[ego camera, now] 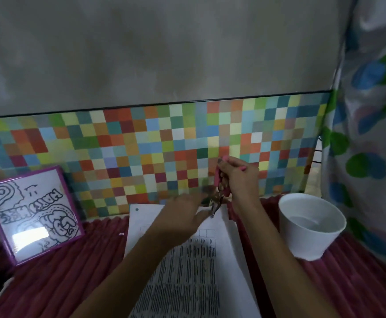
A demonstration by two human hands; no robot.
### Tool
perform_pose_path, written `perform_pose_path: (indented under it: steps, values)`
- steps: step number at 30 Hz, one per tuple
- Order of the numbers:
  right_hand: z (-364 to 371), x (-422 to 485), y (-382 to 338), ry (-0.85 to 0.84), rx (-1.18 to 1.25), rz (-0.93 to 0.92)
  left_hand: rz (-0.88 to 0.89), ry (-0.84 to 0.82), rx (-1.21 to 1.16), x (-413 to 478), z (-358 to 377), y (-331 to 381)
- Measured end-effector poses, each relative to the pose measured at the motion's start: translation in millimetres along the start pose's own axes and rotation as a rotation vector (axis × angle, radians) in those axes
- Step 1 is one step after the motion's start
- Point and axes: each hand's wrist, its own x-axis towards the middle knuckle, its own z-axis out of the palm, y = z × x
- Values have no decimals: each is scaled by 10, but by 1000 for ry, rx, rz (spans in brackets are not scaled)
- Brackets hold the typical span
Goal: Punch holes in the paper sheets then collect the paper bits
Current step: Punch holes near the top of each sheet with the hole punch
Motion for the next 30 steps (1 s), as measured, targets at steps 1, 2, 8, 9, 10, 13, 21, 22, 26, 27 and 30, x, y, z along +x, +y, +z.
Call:
perform_pose_path:
  steps: [1, 2, 8, 9, 10, 13, 21, 22, 26, 27, 30]
  values:
    - [-7, 0, 1, -6, 1, -4, 4, -24, -15, 26, 66, -14]
    - [-18, 8, 4, -10, 6, -8, 1, -34, -21, 35, 135, -49]
    - [-32, 19, 1, 8, 82, 32, -51, 57, -234, -37, 437, -196]
    - [-31, 15, -3, 7, 94, 37, -38, 91, -246, -42, 471, -203]
    - [-30, 17, -4, 7, 101, 36, -35, 124, -258, -45, 486, -199]
    - [-39, 20, -21, 12, 105, 36, -17, 188, -288, -54, 485, -153]
    - [-14, 18, -52, -6, 47, 27, 107, 309, -18, -44, 436, -99]
    - [-9, 13, -55, -3, 39, 29, 156, 308, 77, -53, 425, -93]
    - [-37, 30, -35, 49, 14, 58, 334, 380, 351, -100, 421, -137]
    - [-51, 43, -26, 58, 22, 69, 334, 403, 352, -110, 409, -148]
    - [-118, 76, 6, 59, 80, 153, 341, 418, 329, -162, 377, -119]
